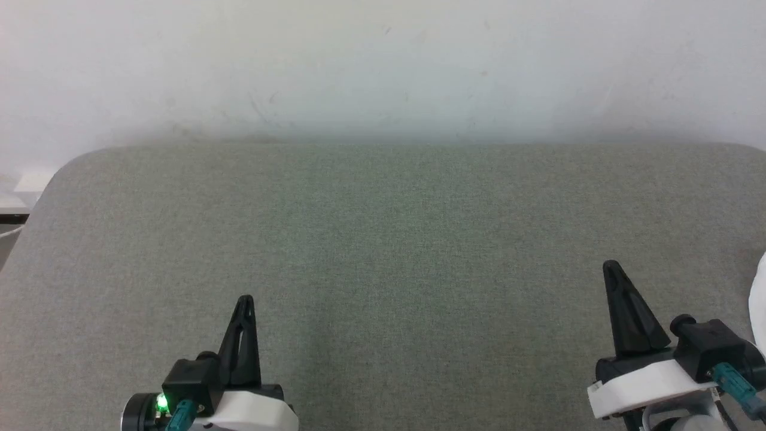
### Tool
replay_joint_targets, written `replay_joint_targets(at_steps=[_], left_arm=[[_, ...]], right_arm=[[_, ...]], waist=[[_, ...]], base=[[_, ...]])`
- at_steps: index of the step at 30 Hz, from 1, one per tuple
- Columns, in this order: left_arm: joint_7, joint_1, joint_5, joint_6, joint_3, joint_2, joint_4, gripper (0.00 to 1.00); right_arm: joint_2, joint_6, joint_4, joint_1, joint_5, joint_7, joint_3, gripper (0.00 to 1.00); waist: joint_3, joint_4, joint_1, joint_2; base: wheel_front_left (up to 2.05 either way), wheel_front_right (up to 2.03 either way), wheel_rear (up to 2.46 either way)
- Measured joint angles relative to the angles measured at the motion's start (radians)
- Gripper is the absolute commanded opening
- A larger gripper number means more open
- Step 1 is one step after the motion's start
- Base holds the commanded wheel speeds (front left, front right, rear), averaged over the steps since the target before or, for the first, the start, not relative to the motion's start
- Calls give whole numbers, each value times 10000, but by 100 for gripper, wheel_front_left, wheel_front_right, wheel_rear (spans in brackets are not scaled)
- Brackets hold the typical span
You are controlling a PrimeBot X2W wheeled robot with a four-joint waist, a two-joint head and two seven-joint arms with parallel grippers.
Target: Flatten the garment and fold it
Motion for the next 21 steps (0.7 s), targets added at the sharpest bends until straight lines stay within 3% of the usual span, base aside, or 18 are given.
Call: replay_joint_targets(at_steps=[21], left_arm=[[410, -35, 146, -163, 153, 0, -27, 0]], right_arm=[[2, 0, -65, -9, -153, 391, 12, 0]], waist=[[-13, -80, 0, 0]], base=[[0, 0, 0]])
